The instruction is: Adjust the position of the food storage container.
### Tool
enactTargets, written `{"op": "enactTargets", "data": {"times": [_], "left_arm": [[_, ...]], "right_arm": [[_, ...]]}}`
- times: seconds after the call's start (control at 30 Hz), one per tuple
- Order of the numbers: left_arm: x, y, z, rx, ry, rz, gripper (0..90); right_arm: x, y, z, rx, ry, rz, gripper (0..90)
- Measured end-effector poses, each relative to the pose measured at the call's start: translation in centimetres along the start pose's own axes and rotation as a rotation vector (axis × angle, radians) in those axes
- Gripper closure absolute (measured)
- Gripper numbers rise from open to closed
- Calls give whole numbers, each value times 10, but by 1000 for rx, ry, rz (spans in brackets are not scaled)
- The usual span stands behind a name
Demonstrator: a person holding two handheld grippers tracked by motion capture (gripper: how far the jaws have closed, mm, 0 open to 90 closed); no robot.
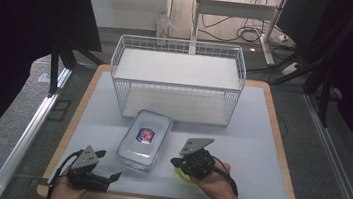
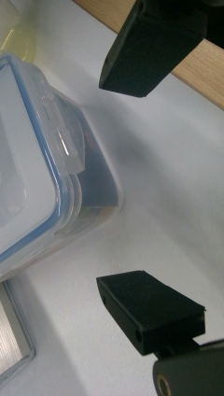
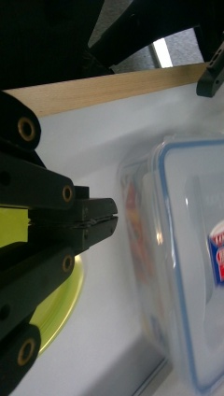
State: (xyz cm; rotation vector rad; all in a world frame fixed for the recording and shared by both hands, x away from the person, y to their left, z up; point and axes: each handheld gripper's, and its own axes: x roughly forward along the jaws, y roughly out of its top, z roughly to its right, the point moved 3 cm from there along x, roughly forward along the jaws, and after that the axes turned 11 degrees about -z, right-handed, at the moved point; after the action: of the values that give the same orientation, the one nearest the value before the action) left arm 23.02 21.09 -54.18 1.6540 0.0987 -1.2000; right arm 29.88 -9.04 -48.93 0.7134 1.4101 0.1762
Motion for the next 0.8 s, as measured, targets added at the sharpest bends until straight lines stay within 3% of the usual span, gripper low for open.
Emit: {"op": "enactTargets", "data": {"times": [0.23, 0.8], "left_arm": [[0, 0, 0, -4, -4, -1, 74], [1, 0, 0, -1, -10, -6, 75]], "right_arm": [[18, 3, -9, -40, -5, -56, 895], [-5, -26, 6, 0, -65, -115, 894]]}}
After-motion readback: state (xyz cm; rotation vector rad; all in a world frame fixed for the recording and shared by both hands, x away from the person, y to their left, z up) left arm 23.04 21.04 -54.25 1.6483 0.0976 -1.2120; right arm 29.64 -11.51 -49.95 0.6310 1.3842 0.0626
